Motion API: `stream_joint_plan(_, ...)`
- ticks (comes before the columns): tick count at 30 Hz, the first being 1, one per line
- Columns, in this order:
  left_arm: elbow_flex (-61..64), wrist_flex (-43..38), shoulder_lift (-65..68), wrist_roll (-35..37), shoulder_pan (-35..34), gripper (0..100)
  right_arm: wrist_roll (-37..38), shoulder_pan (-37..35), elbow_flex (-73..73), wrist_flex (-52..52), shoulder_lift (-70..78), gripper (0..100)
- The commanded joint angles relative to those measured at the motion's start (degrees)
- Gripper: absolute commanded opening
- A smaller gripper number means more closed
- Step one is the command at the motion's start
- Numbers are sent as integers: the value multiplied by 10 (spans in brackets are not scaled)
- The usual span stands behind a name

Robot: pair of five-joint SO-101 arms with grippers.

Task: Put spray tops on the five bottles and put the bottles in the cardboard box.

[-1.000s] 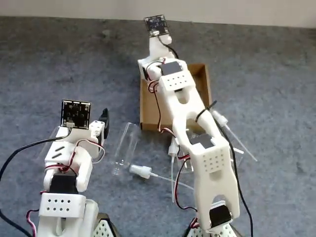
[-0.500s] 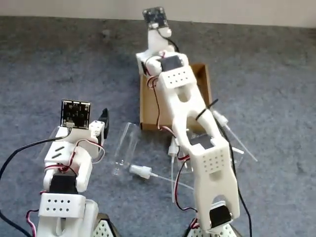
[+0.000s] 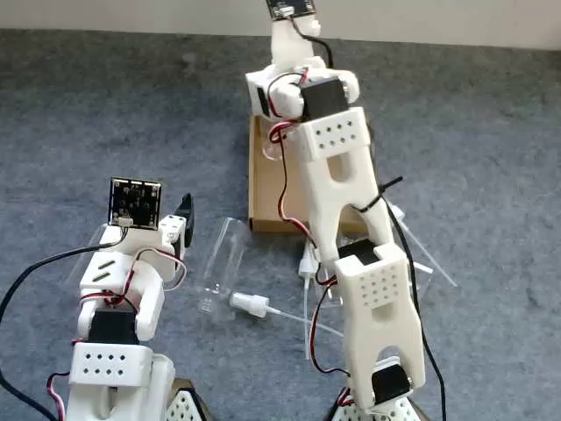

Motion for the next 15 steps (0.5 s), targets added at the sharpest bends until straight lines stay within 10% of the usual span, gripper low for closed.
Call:
stream_joint_plan(1, -4, -12, 0, -4, -6, 151, 7, -6, -110, 79, -9, 227)
stream_joint_plan(15, -3, -12, 0, -4, -7, 151, 103, 123, -51, 139, -131, 111)
